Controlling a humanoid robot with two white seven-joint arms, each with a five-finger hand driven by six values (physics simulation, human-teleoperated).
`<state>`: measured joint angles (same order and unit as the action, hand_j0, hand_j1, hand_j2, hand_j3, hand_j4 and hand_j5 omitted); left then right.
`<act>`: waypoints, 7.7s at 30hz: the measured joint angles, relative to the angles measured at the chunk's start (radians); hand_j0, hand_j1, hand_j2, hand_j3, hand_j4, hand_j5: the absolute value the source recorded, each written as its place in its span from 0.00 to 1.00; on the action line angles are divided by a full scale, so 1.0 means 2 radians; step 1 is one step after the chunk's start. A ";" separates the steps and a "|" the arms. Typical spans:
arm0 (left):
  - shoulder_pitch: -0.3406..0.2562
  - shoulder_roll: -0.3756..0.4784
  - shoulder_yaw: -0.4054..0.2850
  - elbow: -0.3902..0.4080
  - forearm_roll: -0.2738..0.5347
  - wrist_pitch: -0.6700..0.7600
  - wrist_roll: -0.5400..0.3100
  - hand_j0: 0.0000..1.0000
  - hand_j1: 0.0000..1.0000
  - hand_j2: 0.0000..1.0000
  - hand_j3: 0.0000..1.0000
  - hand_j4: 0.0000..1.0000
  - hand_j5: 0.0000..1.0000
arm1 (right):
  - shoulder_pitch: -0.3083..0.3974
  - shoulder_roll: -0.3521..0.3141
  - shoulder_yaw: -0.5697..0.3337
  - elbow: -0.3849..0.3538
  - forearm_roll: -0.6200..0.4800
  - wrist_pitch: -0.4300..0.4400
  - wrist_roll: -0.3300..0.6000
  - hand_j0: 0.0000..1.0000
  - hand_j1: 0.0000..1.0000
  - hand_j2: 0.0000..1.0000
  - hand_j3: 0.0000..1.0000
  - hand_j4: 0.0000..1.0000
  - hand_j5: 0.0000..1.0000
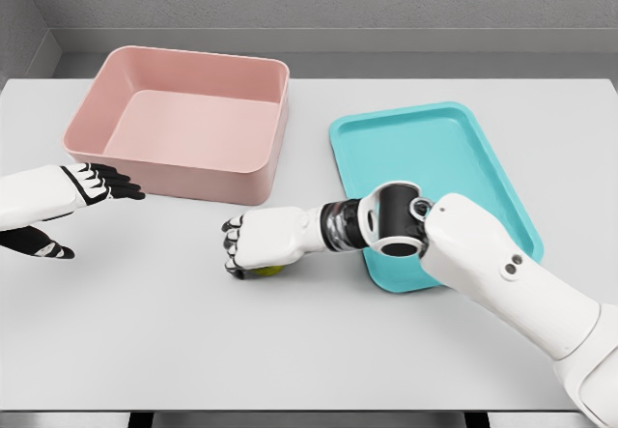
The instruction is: Put the tennis from the blue tray into the pink basket with both arms
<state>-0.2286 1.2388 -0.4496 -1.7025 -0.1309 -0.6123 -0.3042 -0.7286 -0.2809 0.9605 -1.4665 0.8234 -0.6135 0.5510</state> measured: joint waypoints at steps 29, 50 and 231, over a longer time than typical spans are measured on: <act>0.001 -0.021 -0.013 -0.006 -0.029 0.000 -0.002 1.00 1.00 1.00 1.00 1.00 1.00 | 0.041 -0.105 -0.242 -0.143 -0.096 0.000 -0.005 1.00 1.00 1.00 1.00 1.00 1.00; -0.035 -0.123 -0.016 -0.039 -0.130 0.000 -0.010 1.00 1.00 1.00 1.00 1.00 1.00 | 0.298 -0.137 -0.547 -0.142 -0.236 0.000 -0.004 1.00 1.00 1.00 1.00 1.00 1.00; -0.352 -0.230 -0.205 0.220 -0.053 0.000 -0.034 1.00 1.00 1.00 1.00 1.00 1.00 | 0.309 -0.134 -0.550 -0.127 -0.238 0.000 -0.002 1.00 1.00 1.00 1.00 1.00 1.00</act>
<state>-0.9327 0.7797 -0.8593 -1.2629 -0.2374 -0.6130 -0.3730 -0.1104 -0.5483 -0.1394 -1.7208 0.3479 -0.6136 0.5471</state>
